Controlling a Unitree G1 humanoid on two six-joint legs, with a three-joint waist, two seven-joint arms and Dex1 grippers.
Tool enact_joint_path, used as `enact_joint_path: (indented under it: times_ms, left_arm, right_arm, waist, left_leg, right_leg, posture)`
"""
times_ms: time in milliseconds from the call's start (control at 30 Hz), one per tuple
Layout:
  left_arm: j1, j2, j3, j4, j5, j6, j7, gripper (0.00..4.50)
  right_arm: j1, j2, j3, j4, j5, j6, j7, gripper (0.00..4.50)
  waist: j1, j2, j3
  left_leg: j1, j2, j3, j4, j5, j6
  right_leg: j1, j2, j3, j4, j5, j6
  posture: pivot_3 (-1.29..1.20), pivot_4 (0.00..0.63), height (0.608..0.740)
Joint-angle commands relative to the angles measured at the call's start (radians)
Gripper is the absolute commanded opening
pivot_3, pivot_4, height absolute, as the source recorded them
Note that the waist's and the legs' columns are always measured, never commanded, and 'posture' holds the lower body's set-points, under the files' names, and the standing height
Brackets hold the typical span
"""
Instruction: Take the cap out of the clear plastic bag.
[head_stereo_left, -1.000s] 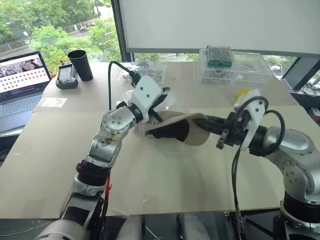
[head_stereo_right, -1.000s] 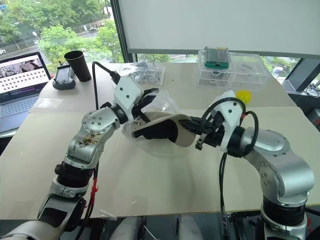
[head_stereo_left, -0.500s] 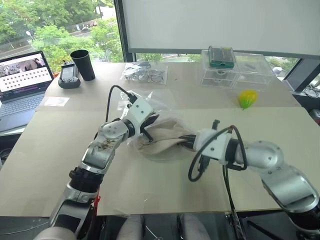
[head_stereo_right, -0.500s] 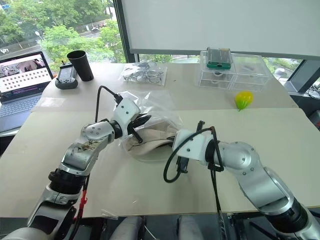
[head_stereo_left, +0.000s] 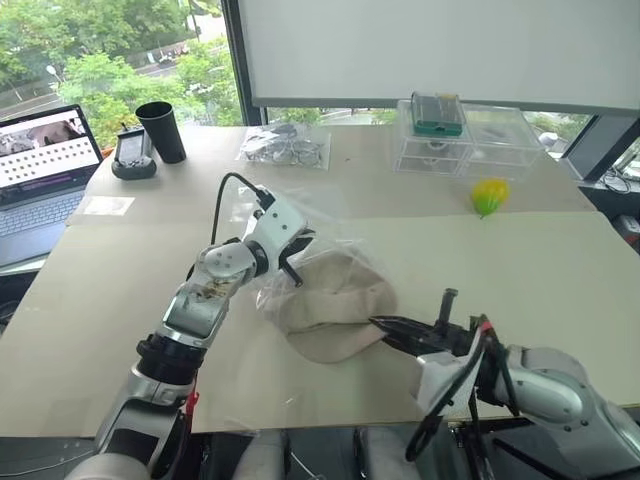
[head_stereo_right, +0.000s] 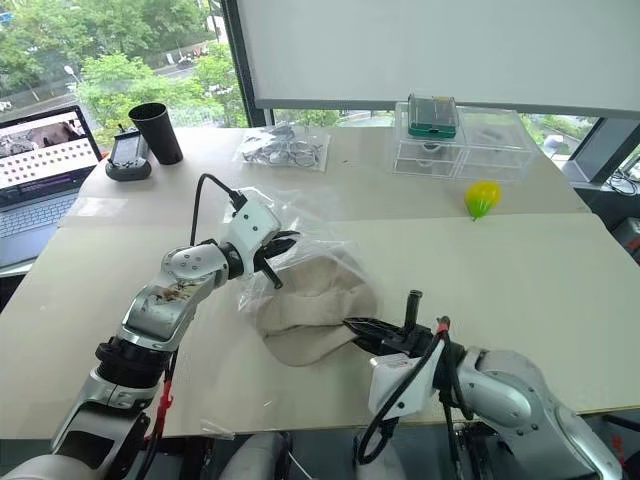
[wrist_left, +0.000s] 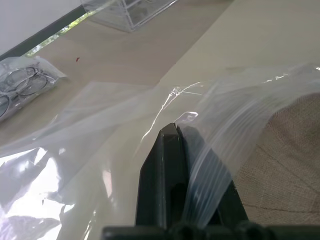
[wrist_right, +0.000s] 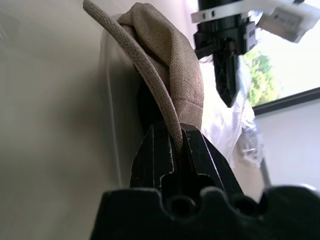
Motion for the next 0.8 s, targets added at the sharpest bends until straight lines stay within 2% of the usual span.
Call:
enact_joint_path:
  times_ms: [33,200,500,600,800]
  left_arm:
    - [-0.003,0.009,0.016,-0.023,0.009,-0.011,-0.003,0.0]
    - [-0.017,0.005,0.013,-0.01,0.011,-0.015,-0.004,0.0]
    - [-0.022,0.006,0.014,-0.009,0.013,-0.018,-0.008,0.0]
    - [-0.022,0.007,0.016,-0.009,0.015,-0.018,-0.008,0.0]
    - [-0.024,0.009,0.018,-0.007,0.018,-0.02,-0.006,0.0]
  right_arm:
    - [-0.076,0.028,-0.067,-0.067,0.203,0.104,0.051,0.02]
    - [-0.227,0.006,-0.179,-0.136,0.57,0.408,0.104,0.02]
    - [-0.284,-0.045,-0.34,-0.079,0.821,0.584,0.168,0.02]
    - [-0.344,-0.026,-0.408,-0.007,0.921,0.656,0.113,0.02]
    - [-0.481,0.035,-0.441,0.109,0.939,0.728,-0.054,0.02]
  waist:
    - [-0.002,0.0,0.0]
    - [0.002,0.0,0.0]
    - [0.013,0.0,0.0]
    - [0.01,0.0,0.0]
    - [0.006,0.0,0.0]
  left_leg:
    - [0.0,0.0,0.0,0.0,0.0,0.0]
    - [-0.001,0.0,-0.001,0.0,0.0,0.0]
    - [-0.002,-0.001,-0.001,0.0,-0.001,0.001]
    - [-0.002,0.0,0.0,0.0,-0.001,0.001]
    - [-0.002,0.0,0.0,0.001,-0.001,0.001]
  right_leg:
    - [0.0,0.0,0.0,0.0,0.0,0.0]
    - [0.0,0.0,0.0,0.0,0.0,0.0]
    - [0.0,-0.001,-0.001,-0.001,0.0,0.0]
    - [0.0,-0.001,0.0,-0.001,0.0,0.0]
    - [-0.001,-0.001,0.0,-0.001,0.001,-0.001]
  posture:
    - [0.0,0.15,0.74]
    - [0.0,0.15,0.74]
    - [0.0,0.15,0.74]
    - [0.0,0.15,0.74]
    - [0.0,0.15,0.74]
